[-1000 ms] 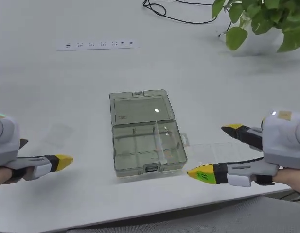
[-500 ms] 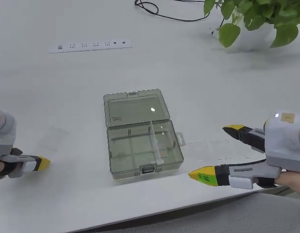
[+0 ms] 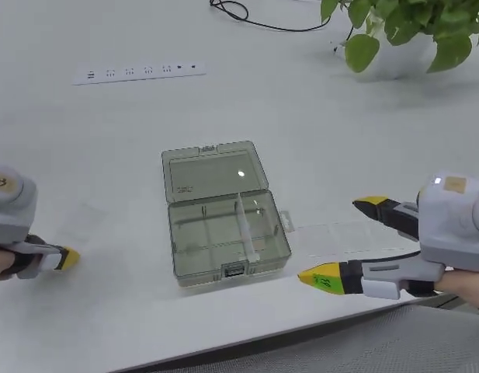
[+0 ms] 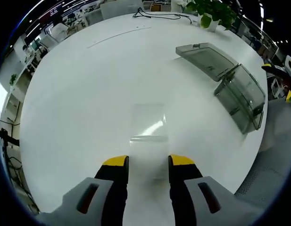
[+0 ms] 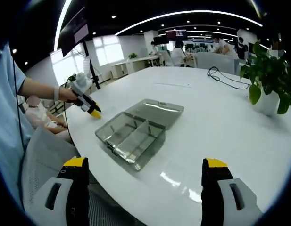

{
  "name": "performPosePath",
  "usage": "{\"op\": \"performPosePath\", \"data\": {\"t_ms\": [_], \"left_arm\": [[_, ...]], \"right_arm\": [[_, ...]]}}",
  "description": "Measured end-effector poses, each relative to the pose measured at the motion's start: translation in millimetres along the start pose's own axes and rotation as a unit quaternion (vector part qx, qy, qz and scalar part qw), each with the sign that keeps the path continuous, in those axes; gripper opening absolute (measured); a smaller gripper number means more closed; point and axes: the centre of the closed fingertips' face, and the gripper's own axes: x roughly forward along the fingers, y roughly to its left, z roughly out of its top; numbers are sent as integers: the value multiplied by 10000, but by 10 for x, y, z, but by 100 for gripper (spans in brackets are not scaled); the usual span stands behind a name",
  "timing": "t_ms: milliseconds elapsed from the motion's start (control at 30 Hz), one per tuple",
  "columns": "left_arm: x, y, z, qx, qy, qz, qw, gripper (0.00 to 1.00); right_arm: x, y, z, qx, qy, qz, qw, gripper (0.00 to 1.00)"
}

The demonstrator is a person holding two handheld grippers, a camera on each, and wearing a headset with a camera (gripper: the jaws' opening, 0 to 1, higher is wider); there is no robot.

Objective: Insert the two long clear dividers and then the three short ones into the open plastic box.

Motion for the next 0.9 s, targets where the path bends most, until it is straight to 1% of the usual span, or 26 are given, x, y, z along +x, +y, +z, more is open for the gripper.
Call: {"op": "performPosePath", "data": {"t_ms": [300, 367, 667, 800, 867, 900], "left_arm": [[-4, -1, 6, -55, 8, -18, 10000, 31], [-11, 5, 2, -129, 3, -40, 9999, 30], [-29, 11, -29, -205, -30, -68, 9998, 30], [-46, 6, -41, -258, -79, -93, 9996, 30], [-68, -25, -33, -416, -148, -180, 9989, 30], [-87, -27, -24, -425, -192, -176, 9988, 30]], "right_arm": [[14, 7, 7, 1, -10, 37, 10000, 100], [26, 24, 2, 1, 15, 58, 10000, 100], [35, 44, 18, 47, -17, 80, 10000, 100], [46, 73, 17, 71, 1, 101, 9999, 100], [49, 82, 20, 82, -4, 111, 9999, 100], [51, 89, 20, 91, 1, 121, 9999, 100]]}}
